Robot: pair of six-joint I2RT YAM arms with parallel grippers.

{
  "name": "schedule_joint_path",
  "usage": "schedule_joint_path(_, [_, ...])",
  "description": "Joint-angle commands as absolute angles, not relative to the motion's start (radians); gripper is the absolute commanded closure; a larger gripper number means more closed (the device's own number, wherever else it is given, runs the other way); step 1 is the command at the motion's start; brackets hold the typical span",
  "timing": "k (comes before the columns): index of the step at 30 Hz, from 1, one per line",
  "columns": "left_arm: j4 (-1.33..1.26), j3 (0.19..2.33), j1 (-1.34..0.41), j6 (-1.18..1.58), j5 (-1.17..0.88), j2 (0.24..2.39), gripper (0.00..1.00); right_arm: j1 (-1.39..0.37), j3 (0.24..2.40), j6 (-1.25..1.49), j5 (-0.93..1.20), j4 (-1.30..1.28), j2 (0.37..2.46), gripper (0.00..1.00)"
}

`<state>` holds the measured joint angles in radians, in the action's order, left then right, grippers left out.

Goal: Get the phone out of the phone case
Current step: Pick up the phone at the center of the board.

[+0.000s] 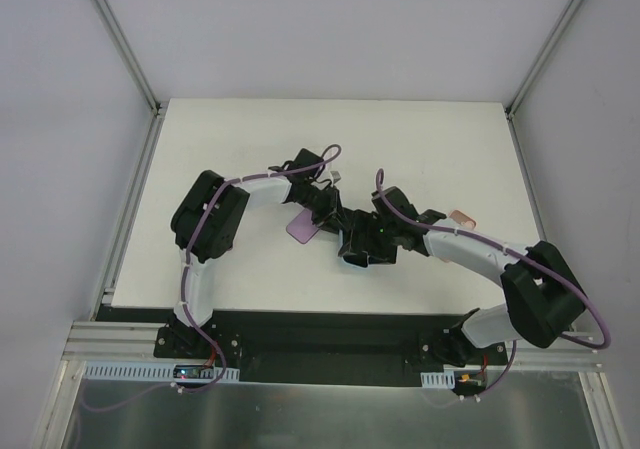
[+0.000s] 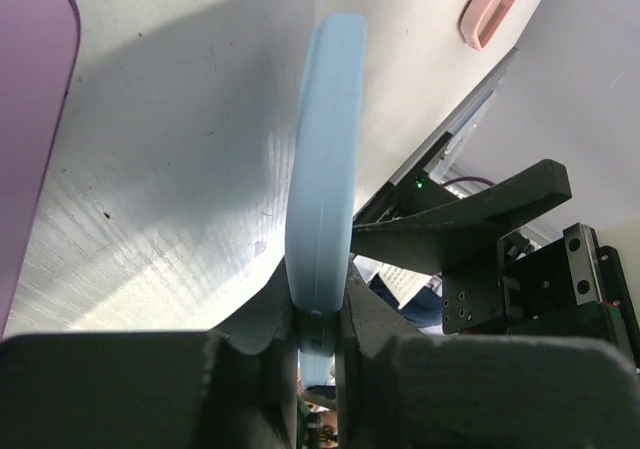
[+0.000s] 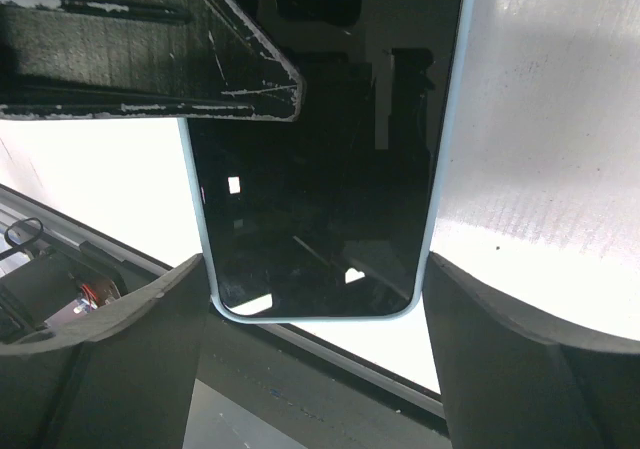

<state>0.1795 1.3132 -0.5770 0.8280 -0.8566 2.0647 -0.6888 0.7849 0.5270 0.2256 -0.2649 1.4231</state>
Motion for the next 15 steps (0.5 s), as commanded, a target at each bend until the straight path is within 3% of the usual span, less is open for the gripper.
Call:
schedule_joint_path(1, [0.141, 1.325, -0.584, 0.850, -0.887, 2.056, 1.00, -0.698, 0.796, 0.494, 0.258, -0.238, 1.368, 0.44])
schedule_joint_path(2, [0.141, 1.321, -0.584, 0.851, -0.888, 2.049, 1.00, -0.695, 0.796, 0.491, 0.253, -0.241, 1.359, 0.34])
schedule_joint_path(6, [0.118, 1.302, -0.584, 0.845, -0.902, 2.040, 1.00, -0.695, 0.799, 0.476, 0.233, -0.277, 1.322, 0.10])
schedule_joint_path(8, [0.101, 1.289, -0.584, 0.838, -0.911, 2.034, 1.00, -0.690, 0.802, 0.463, 0.224, -0.294, 1.287, 0.05])
schedule_joint_path(15, [0.031, 1.256, -0.580, 0.816, -0.968, 1.987, 1.00, -0.612, 0.782, 0.452, 0.204, -0.385, 1.109, 0.02])
